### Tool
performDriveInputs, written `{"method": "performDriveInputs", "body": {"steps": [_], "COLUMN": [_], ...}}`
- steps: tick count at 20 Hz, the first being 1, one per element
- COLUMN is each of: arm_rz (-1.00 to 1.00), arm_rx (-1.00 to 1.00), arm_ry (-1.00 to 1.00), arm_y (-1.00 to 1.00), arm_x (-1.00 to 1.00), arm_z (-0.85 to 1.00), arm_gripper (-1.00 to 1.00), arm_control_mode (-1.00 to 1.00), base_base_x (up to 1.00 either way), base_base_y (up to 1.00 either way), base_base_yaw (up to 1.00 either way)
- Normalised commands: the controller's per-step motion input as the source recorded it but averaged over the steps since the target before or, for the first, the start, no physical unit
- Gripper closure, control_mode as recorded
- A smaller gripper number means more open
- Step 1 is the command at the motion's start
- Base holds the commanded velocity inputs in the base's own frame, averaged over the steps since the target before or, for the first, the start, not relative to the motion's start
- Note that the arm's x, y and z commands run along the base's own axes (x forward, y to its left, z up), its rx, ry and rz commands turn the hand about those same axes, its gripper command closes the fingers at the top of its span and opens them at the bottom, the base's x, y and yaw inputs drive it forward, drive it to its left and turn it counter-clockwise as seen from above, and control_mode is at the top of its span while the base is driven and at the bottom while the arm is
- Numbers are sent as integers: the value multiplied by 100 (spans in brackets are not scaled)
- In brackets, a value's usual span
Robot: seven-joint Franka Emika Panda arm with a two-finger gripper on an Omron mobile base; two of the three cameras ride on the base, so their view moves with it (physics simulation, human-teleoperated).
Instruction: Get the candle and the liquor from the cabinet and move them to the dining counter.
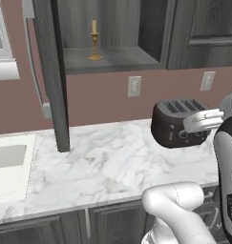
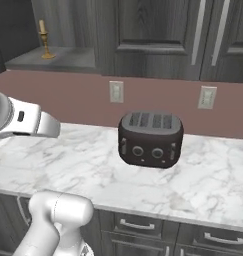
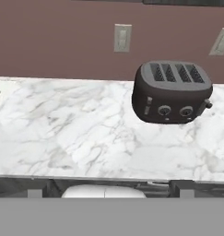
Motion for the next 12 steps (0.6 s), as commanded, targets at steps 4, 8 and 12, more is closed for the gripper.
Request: {"method": "performDriveInputs", "body": {"steps": [4,8,12], "arm_rz": [0,0,0], "arm_rx": [0,0,0], "arm_ry": [0,0,0], "arm_y": [0,0,0], "arm_x": [0,0,0], "arm_z": [0,0,0], "arm_gripper": [-100,-100,-100], "arm_control_mode": [100,100,100], "base_base_x": [74,56,17], "base_base_y": [0,0,-2], "base_base_yaw": [0,0,5]}}
